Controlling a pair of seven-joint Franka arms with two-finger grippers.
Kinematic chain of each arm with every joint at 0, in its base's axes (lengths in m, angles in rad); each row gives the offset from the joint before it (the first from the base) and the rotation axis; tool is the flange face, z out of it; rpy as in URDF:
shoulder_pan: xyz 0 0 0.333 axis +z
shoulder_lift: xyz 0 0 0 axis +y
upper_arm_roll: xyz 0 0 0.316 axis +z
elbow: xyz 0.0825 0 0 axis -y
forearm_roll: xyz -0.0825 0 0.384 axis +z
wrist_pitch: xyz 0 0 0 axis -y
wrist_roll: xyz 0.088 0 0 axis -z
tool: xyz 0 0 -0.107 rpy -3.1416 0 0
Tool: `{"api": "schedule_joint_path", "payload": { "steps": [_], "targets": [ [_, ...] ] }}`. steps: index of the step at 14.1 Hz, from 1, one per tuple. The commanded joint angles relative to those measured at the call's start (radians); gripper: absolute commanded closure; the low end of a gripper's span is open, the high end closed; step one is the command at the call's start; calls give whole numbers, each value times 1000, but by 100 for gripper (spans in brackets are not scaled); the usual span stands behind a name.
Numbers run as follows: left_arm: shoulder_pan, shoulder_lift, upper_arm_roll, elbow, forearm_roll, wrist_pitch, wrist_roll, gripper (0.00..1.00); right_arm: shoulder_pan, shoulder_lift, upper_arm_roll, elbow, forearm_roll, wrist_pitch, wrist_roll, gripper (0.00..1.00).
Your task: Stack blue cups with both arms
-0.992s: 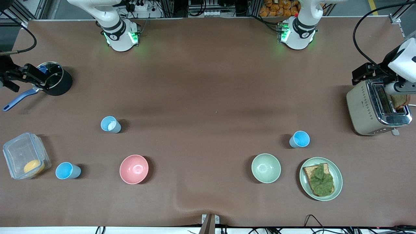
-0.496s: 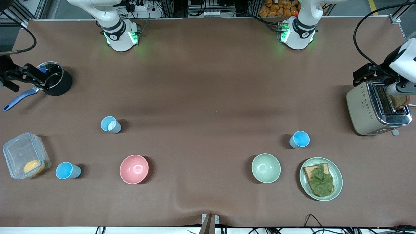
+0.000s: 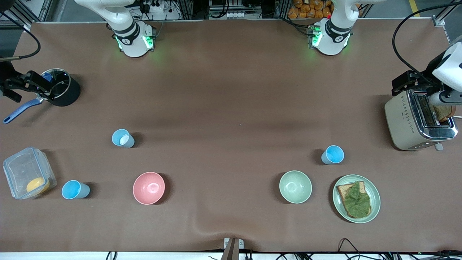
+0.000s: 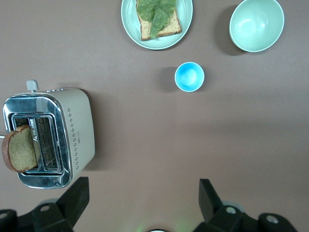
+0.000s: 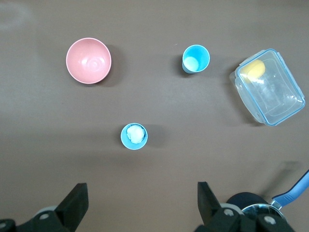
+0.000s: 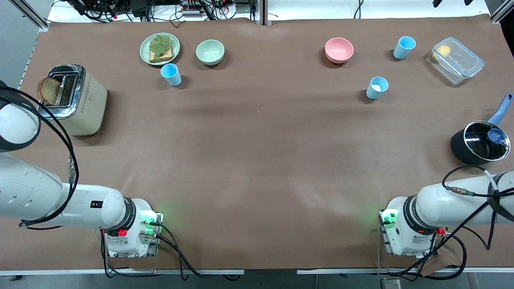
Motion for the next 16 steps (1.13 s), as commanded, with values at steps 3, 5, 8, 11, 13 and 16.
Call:
{"api": "schedule_joint_path", "payload": {
  "steps": [3,5,8,11,13,16],
  "targets": [
    [5,0,-9,-3,7,8,17,0,0,-5,-2,9,-13,-12,13,0],
    [6,22,-15,0,15,8,18,0,3,-5,-2,9,-14,-12,13,0],
    [6,65,-35,-3,47,34,17,0,0,-5,-3,9,-13,-15,5,0],
    [11,118,-30,29,70,57,17,0,-4,-5,-6,8,-13,-30,-1,0],
    [13,150,-30,37,80,94,17,0,4,-7,-5,8,-14,-35,0,0],
    [13,201,-29,52,81,150,-5,0,3,-5,-5,8,-13,-48,4,0]
  ]
}}
